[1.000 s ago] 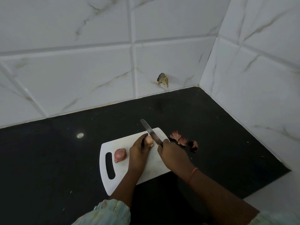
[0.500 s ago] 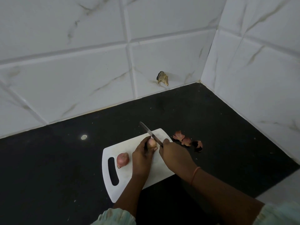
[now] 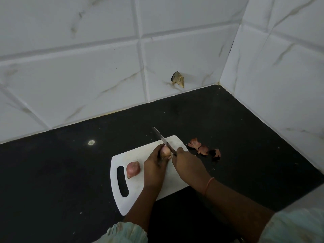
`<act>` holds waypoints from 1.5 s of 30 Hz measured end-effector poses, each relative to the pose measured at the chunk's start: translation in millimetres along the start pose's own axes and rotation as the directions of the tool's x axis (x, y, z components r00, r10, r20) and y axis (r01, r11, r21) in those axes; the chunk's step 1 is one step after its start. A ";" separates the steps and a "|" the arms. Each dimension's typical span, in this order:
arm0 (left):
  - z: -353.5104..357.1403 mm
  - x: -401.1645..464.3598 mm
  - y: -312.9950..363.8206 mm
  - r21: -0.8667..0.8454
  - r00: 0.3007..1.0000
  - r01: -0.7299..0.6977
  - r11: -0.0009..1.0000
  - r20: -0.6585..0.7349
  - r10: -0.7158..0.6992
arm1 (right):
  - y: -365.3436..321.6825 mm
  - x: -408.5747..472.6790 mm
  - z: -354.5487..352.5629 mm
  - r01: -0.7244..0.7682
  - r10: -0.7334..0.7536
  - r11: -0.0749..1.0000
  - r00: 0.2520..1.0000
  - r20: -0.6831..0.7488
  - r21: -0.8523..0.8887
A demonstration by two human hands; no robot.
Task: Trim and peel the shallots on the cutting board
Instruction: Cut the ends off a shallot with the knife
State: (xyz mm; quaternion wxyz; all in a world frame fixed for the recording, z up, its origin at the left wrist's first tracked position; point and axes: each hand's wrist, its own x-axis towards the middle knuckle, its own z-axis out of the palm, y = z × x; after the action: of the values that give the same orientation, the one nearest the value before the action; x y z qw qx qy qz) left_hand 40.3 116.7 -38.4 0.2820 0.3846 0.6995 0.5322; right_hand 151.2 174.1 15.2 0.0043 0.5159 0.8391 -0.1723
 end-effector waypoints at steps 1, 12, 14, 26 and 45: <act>-0.3 0.6 -1.3 0.005 1.000 -0.001 1.000 0.002 0.001 | 0.5 0.5 2.8 -0.006 0.006 1.000 1.000 0.014 0.001; -3.1 0.7 -6.7 0.007 0.999 -0.046 0.999 0.006 0.046 | 0.2 -12.4 26.3 -0.088 0.087 0.993 0.996 0.007 0.074; -3.1 -0.5 -7.5 -0.014 0.998 -0.065 0.998 -0.004 0.065 | 0.7 -13.3 25.1 -0.095 0.096 0.992 0.995 -0.002 0.085; -6.0 -0.9 -3.1 0.058 0.978 -0.199 0.978 -0.045 0.202 | 27.4 -22.9 23.4 -0.089 0.226 0.851 0.952 -0.208 0.518; -0.6 1.1 -6.3 0.066 0.985 -0.164 0.984 -0.044 0.167 | 8.5 -3.3 14.8 0.325 -0.168 0.880 0.895 -0.414 0.346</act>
State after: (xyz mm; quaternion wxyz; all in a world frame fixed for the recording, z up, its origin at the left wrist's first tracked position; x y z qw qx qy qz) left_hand 37.8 116.4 -44.2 0.2076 0.4368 0.6880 0.5410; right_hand 157.7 170.4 -0.5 -0.2840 0.4156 0.8298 -0.2408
